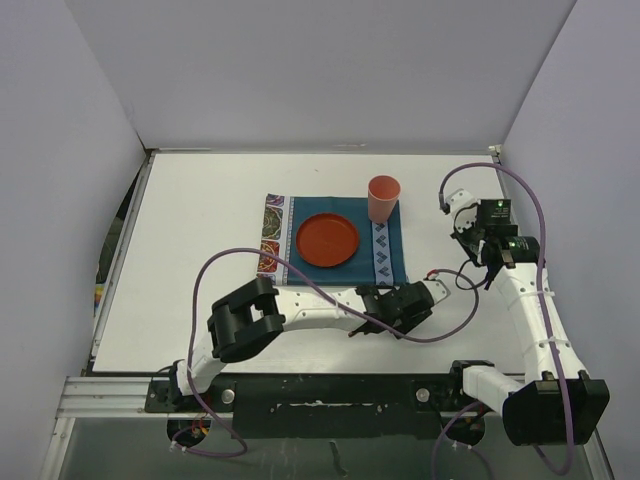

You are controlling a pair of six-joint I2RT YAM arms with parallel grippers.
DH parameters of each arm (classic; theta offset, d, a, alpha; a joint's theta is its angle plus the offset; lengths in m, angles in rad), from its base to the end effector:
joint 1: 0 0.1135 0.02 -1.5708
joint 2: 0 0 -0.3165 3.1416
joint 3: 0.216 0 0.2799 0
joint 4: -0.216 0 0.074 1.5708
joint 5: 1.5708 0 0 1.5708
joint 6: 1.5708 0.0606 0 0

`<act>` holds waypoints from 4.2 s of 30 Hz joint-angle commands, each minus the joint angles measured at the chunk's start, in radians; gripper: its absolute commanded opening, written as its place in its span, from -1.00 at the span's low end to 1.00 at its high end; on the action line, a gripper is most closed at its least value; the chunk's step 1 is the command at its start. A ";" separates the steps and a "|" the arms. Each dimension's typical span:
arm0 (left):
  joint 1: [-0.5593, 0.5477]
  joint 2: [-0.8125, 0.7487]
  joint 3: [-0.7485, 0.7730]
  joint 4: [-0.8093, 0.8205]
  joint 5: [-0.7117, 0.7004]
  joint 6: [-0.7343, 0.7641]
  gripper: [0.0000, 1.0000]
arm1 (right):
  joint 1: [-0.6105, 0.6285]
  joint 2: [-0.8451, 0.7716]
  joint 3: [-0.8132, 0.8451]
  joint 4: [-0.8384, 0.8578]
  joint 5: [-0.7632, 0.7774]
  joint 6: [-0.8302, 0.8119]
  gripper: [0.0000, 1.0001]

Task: Set the dinner table for one person
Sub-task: Pick up the fork at the center of the board.

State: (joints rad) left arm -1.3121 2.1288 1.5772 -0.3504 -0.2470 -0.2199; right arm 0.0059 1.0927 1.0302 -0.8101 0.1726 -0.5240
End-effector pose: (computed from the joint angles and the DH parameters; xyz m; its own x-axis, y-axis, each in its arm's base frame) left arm 0.1510 -0.5126 0.1857 -0.3919 0.6541 -0.6470 0.8332 0.5505 0.0519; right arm 0.2370 -0.0090 0.3349 -0.7155 -0.4971 -0.4908 -0.2927 0.8513 -0.4355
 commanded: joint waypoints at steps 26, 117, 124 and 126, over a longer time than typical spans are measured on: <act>0.092 0.074 0.105 0.087 0.144 0.039 -0.24 | -0.018 0.012 -0.018 0.045 0.002 -0.056 -1.00; 0.128 0.031 0.004 0.136 0.279 0.024 -0.29 | -0.022 0.042 -0.059 0.041 0.027 -0.013 -1.00; 0.135 0.063 0.021 0.135 0.281 0.040 -0.29 | -0.021 0.041 -0.056 0.034 0.031 -0.018 -1.00; 0.137 0.071 0.026 0.136 0.284 0.043 -0.29 | -0.021 0.041 -0.059 0.032 0.029 -0.019 -1.00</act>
State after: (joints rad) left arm -1.1824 2.1578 1.5421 -0.2512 0.0242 -0.1970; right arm -0.0078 1.1667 0.9646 -0.7879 0.1841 -0.5415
